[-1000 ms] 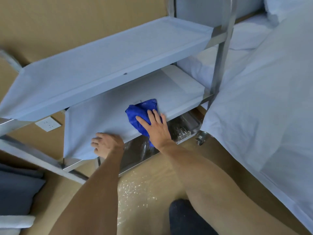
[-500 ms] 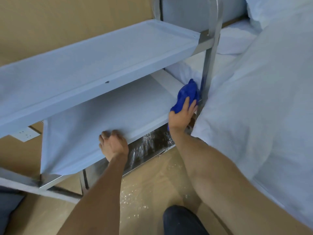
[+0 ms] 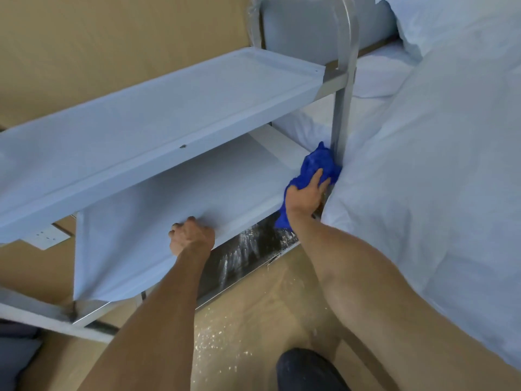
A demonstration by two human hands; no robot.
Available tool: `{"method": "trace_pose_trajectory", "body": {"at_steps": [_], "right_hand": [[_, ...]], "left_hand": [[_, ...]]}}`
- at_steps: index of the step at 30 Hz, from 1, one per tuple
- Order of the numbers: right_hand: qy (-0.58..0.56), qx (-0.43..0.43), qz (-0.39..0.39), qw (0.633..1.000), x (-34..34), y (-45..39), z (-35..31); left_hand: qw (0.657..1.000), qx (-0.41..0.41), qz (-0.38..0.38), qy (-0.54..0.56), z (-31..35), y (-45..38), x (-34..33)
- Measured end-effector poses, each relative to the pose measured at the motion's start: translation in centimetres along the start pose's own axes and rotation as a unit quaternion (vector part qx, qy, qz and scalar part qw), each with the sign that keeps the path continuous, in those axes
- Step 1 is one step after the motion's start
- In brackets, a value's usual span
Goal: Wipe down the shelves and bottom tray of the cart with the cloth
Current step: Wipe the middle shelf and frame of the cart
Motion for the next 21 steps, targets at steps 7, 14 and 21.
{"method": "trace_pose_trajectory", "body": {"at_steps": [7,14,21], "right_hand": [[-0.009,-0.026,0.048,0.998,-1.8,4.9,-1.1],[0.095,0.005,-0.111,0.989,-5.5,15.7,-3.3],[0.322,0.158,-0.137,0.923,-1.6,4.1,-3.6]], "left_hand": [[1.000,0.009,0.000,-0.007,0.4,0.2,0.0],[0.998,-0.020,-0.034,0.050,-1.2,1.2,0.4],[1.000,0.012,-0.020,0.018,-0.6,0.6,0.0]]}}
Point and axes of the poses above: each hand's wrist, its own y-axis away from the middle knuckle, its own x-axis out of the back of the hand, z = x × y, the point moved 5 cm from there along -y, towards the middle knuckle, and after that the axes turned 1 degree about y, right-handed, at the moved point
